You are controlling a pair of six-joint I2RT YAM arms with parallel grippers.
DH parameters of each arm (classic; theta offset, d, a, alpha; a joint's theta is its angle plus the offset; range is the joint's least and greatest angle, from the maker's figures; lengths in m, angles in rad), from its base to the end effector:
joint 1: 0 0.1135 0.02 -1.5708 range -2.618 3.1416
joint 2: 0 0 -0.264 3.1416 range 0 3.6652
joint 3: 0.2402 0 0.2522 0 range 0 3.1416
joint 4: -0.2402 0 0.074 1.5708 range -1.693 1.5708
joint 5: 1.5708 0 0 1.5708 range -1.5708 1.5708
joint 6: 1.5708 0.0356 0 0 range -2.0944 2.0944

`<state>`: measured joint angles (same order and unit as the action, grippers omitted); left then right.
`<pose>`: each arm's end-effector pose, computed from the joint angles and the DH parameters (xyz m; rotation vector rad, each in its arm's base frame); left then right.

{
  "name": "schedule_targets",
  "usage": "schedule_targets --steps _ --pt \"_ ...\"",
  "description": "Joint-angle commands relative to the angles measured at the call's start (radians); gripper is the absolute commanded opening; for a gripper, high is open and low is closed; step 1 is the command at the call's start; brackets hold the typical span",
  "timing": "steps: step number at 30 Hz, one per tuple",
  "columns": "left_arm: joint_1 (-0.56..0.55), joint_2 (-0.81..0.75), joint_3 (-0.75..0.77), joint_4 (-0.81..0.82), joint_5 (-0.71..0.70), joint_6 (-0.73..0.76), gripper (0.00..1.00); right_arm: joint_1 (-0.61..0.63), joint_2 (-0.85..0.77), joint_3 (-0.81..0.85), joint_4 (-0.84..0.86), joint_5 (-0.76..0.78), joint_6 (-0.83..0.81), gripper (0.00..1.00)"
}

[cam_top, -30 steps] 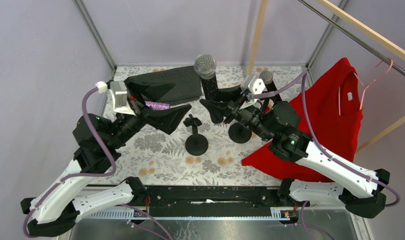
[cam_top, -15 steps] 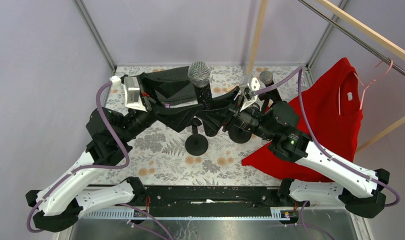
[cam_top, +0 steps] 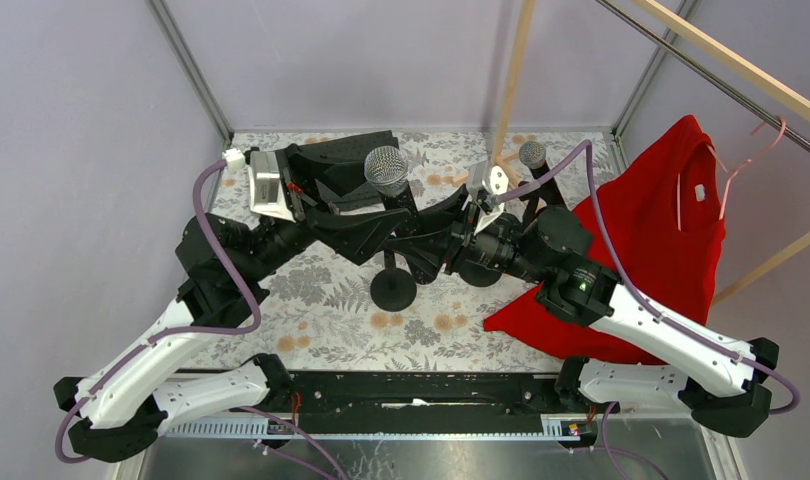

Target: Attach the microphones to the stand

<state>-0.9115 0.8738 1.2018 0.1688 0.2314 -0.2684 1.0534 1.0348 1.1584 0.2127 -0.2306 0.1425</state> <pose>0.0907 -0.1304 0.5034 0.5726 1.0134 -1.1778 0.1034 0.1982 0.4661 -0.7715 1.0871 1.1694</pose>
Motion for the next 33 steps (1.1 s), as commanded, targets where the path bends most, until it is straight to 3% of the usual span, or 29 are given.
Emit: schedule_targets --steps 1,6,13,17,27,30,33 --pt "-0.002 -0.020 -0.009 0.095 0.005 -0.025 0.96 -0.001 -0.034 -0.014 0.048 -0.028 -0.027 0.06" --pt "-0.002 -0.012 -0.001 0.098 0.015 -0.032 0.89 -0.001 -0.039 -0.025 0.047 -0.050 -0.029 0.07" --pt "-0.003 -0.016 -0.007 0.104 -0.005 -0.036 0.95 -0.001 -0.049 -0.038 0.033 -0.081 -0.046 0.08" --pt "-0.004 -0.022 -0.011 0.110 -0.013 -0.037 0.92 -0.001 -0.062 -0.051 0.033 -0.091 -0.055 0.08" --pt "-0.003 -0.030 -0.017 0.115 -0.002 -0.040 0.66 -0.001 -0.055 -0.057 0.015 -0.104 -0.071 0.11" --pt "-0.001 -0.032 -0.022 0.118 0.003 -0.041 0.63 -0.002 -0.052 -0.058 0.008 -0.106 -0.077 0.12" --pt "-0.002 -0.035 -0.022 0.120 0.002 -0.041 0.51 -0.001 -0.051 -0.060 0.007 -0.107 -0.081 0.14"
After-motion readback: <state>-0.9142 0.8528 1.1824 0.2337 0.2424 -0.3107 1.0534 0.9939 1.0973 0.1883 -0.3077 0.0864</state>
